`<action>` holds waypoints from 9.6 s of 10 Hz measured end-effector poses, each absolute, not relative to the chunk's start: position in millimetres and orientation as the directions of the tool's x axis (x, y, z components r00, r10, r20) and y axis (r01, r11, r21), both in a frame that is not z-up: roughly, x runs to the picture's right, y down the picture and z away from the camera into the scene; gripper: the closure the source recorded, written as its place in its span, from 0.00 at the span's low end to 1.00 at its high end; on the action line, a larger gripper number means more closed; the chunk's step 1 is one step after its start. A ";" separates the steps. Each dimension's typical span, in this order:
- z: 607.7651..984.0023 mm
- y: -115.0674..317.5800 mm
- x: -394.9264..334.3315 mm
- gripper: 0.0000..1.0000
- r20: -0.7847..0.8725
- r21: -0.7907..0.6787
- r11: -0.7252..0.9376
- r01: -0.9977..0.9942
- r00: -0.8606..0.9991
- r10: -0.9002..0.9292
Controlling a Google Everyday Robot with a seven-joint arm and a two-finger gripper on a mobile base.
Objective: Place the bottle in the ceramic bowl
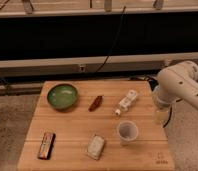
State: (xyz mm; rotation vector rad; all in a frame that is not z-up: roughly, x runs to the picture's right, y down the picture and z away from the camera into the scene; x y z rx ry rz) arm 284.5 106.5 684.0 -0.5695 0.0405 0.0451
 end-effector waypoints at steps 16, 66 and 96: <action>689.8 101.7 281.8 0.20 -0.048 -0.534 0.845 -0.033 0.999 0.008; 904.2 96.5 200.6 0.20 0.264 -0.617 0.690 0.378 0.926 -0.271; 900.9 117.7 195.4 0.79 0.346 -0.617 0.638 0.461 0.887 -0.306</action>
